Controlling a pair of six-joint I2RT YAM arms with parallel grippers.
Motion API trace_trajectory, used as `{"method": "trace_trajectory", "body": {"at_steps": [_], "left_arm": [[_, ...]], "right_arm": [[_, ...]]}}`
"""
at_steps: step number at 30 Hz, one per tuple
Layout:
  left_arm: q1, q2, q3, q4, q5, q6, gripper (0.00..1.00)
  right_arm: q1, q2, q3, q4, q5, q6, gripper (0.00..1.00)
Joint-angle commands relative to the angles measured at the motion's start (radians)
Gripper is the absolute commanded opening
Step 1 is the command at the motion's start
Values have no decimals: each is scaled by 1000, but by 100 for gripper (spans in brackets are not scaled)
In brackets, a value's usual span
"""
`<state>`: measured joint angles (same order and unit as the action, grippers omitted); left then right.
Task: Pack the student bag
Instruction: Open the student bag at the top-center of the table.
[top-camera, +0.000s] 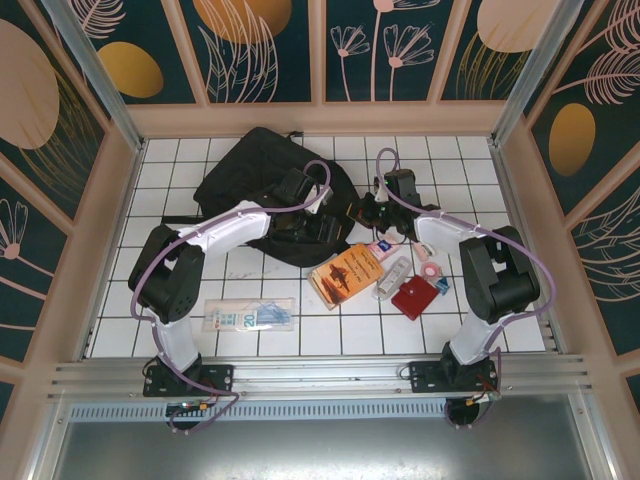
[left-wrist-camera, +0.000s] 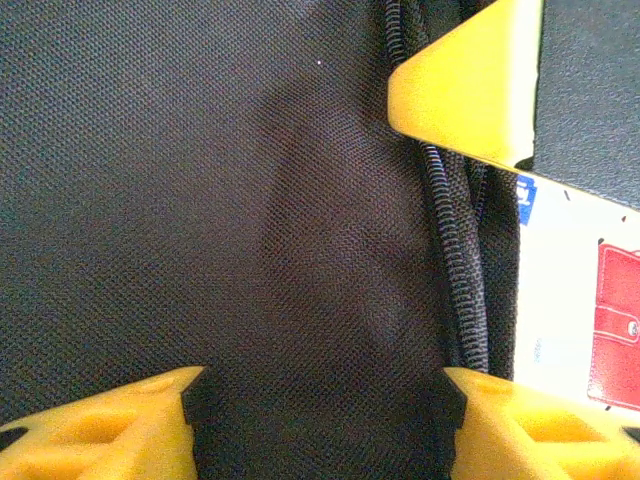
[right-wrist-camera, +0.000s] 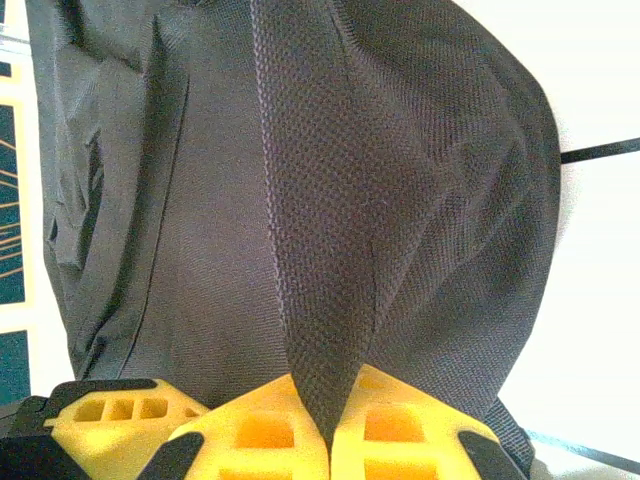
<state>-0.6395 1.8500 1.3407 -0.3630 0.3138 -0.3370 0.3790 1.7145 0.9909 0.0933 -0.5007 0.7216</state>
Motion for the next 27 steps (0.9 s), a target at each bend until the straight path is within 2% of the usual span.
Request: {"method": "trace_trajectory", "body": {"at_steps": [1, 10, 18, 21, 25, 27], "left_arm": [[5, -26, 16, 4, 1, -12, 61], [11, -59, 4, 60, 9, -93, 60], [12, -78, -56, 113, 4, -131, 60], [12, -83, -64, 114, -5, -129, 60], [15, -100, -76, 107, -34, -117, 59], [22, -104, -83, 107, -39, -117, 59]], "right_arm": [[-2, -43, -46, 93, -59, 14, 0], [-26, -131, -225, 533, -217, 182, 0], [-29, -115, -279, 744, -291, 268, 0], [-28, -115, -287, 759, -284, 276, 1], [-27, -124, -287, 698, -266, 244, 20], [-28, -130, -290, 667, -254, 225, 24]]}}
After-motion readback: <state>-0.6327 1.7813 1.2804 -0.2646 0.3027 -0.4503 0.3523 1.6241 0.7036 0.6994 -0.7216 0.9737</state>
